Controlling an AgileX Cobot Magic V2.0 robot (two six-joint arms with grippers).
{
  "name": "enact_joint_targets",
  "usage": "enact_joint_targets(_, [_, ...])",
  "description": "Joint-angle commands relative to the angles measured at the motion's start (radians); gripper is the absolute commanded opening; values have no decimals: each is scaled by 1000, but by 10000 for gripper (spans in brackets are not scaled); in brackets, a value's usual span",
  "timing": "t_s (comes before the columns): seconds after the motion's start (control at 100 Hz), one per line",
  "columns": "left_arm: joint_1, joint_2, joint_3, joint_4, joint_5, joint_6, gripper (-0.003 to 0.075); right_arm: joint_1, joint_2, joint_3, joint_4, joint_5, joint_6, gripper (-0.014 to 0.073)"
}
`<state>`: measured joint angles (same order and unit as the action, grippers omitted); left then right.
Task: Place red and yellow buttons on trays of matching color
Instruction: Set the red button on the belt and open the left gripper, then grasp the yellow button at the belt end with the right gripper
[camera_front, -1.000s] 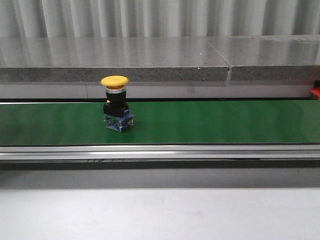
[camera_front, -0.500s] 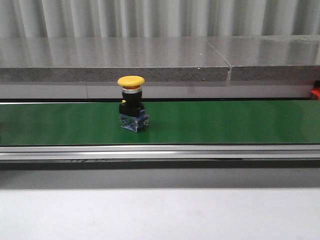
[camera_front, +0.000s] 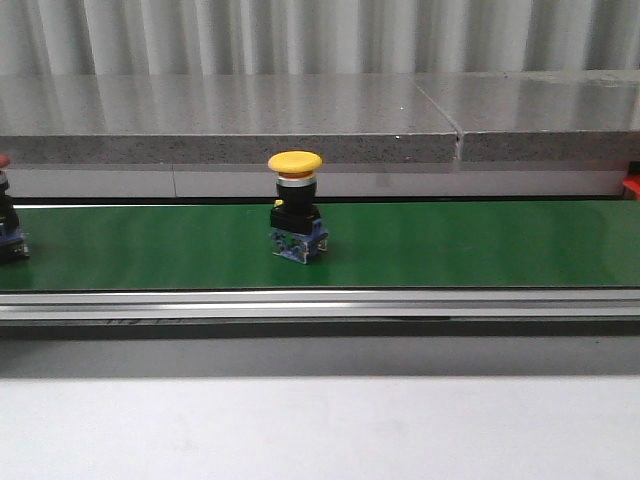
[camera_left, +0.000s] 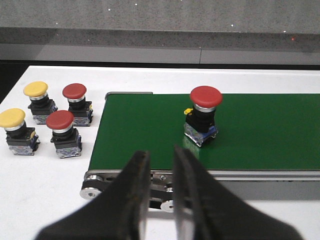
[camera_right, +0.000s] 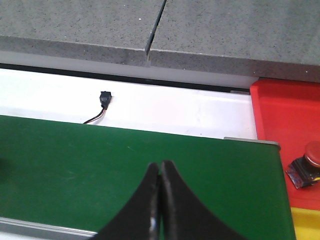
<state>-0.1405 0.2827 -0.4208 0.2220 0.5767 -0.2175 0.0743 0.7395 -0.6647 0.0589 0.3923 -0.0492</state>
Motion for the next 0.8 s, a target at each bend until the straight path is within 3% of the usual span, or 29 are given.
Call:
enact_joint_targets(0.0, [-7, 4, -21, -8, -68, -5, -19, 2, -6, -26, -5, -68, -8, -69])
enact_joint_targets(0.24, [-7, 4, -20, -12, -68, -5, -21, 2, -6, -26, -5, -136, -8, -69])
enact_joint_targets(0.62, [-7, 4, -20, -12, -68, -5, -21, 2, -6, -26, -2, -109, -8, -57])
enact_joint_targets(0.73, [-7, 4, -20, -12, -68, -5, -21, 2, -6, -26, -2, -87, -8, 83])
enact_joint_targets(0.79, [-7, 4, -20, -12, -68, -5, -21, 2, -6, -26, -2, -76, -8, 270])
